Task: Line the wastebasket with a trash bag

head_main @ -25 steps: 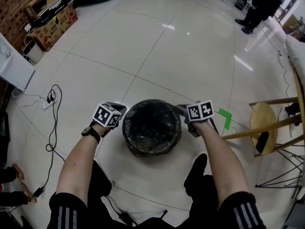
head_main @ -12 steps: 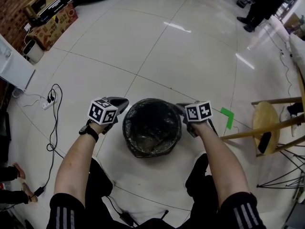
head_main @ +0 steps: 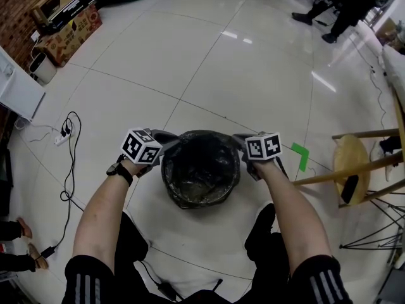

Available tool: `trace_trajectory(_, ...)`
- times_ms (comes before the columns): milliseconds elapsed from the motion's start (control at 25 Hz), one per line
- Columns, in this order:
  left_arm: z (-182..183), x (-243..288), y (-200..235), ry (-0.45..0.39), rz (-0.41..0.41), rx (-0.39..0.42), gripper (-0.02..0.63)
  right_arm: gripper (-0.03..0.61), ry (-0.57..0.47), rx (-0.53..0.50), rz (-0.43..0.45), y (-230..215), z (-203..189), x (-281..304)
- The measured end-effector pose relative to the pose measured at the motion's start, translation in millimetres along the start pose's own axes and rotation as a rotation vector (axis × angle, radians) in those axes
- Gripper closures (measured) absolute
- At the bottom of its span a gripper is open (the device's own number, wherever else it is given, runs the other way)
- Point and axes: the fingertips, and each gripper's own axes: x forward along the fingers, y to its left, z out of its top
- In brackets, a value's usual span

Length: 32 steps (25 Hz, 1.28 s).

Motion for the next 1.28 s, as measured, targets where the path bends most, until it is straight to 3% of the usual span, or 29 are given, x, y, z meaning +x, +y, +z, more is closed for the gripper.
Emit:
trace_trajectory(240,13,-9,14,-0.069,0.051,-0.015,0.608,0.574,-0.024,0.002,0.004,-2,4,-1)
trace_trajectory(440,-12,4,35,0.085,0.161,0.036,0.611,0.574,-0.029,-0.002,0.005,-1,6,7)
trace_trajectory(720,-38,24,45,0.135,0.19,-0.004,0.612,0.572,0.021,0.013,-0.004,-8,-19,25)
trace_trajectory(800,-37,21,49,0.126,0.203,-0.003,0.552,0.559,0.007,0.012,0.002,-9,-18,24)
trace_trajectory(880,-34,17,51,0.123,0.215,0.001,0.481,0.451,-0.014,0.015,-0.004,-11,-12,20)
trace_trajectory(1080,-23,-6,63,0.087,0.296,0.028,0.386,0.331,-0.082,-0.008,-0.064,-15,10,3)
trace_trajectory(1280,8,-44,61,0.001,0.334,0.048,0.375,0.334,-0.165,-0.046,-0.087,-8,43,-29)
